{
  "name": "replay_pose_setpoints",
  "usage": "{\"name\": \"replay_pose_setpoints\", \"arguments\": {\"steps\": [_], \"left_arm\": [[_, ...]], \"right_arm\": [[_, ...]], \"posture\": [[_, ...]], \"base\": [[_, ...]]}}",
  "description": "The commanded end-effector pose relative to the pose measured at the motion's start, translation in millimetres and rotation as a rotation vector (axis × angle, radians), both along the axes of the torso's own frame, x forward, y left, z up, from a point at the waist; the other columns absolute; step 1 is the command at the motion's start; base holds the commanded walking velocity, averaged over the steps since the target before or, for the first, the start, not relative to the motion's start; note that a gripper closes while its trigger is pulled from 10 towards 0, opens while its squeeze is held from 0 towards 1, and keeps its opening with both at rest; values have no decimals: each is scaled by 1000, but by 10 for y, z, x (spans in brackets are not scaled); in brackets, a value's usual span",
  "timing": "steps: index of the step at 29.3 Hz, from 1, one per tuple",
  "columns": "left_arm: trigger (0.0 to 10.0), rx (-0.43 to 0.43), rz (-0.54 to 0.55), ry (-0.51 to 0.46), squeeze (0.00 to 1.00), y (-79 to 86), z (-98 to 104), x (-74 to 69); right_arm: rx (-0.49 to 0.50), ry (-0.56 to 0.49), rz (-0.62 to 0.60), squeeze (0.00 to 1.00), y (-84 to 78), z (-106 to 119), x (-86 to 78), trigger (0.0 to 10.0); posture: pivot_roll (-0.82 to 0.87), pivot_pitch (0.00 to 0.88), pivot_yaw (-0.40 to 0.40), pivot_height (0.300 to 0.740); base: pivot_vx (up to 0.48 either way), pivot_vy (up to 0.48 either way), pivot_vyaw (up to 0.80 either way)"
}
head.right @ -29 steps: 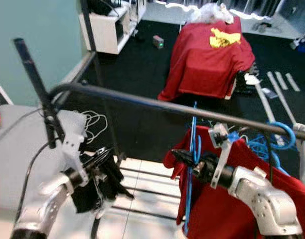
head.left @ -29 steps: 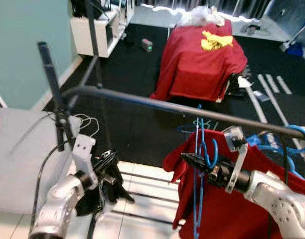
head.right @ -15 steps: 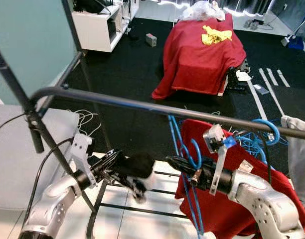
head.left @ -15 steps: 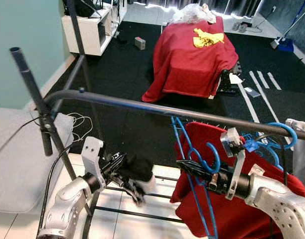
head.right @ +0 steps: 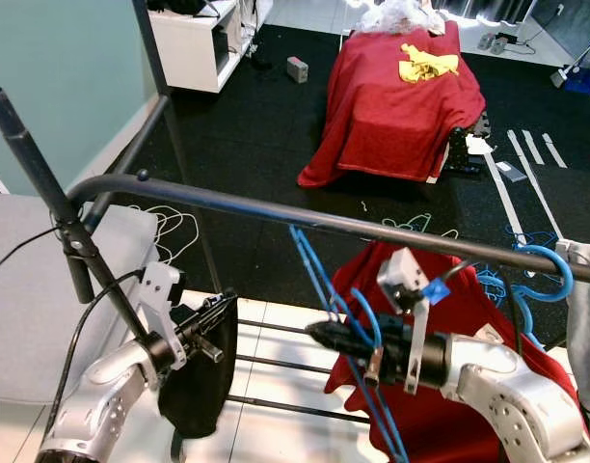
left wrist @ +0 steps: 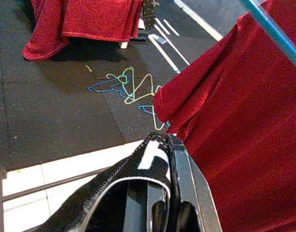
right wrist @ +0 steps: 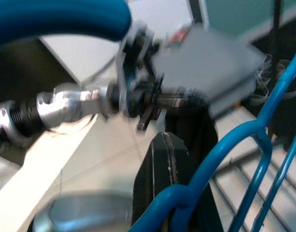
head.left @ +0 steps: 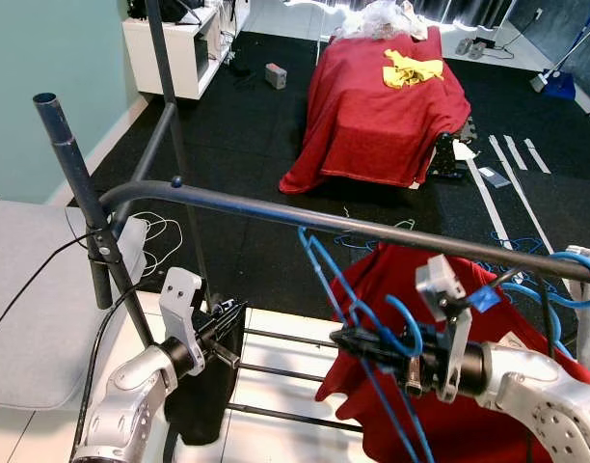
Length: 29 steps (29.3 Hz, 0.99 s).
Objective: Hang hanger
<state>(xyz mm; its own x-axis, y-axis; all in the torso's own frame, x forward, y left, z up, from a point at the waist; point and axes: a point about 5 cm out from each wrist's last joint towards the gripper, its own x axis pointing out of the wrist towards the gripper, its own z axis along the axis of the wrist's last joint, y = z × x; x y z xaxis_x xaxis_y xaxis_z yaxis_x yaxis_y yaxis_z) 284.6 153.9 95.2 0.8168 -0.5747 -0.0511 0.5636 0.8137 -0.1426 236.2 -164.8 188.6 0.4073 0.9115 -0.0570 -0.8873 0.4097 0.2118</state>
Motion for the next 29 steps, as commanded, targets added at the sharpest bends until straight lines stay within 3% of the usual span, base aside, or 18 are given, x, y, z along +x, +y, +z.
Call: {"name": "replay_pose_setpoints", "arguments": {"steps": [1,12,15,29], "left_arm": [[10000,12,-26,-2,0,-36,-7,-32],[10000,4,-53,-2,0,-82,-13,-55],[10000,1,-63,-3,0,-106,-14,-59],[10000,6,-73,-1,0,-133,-19,-80]], "right_arm": [[18,-19,-33,0,-44,49,18,10000],[116,-117,-30,0,-51,324,4,10000],[133,-134,-88,0,-68,376,65,10000],[78,4,-371,0,-156,269,384,10000]], "posture": [[3,158,-75,740],[3,159,-75,740],[-4,159,-75,740],[-4,162,-80,740]], "base": [[0,0,0],[0,0,0],[0,0,0],[0,0,0]]}}
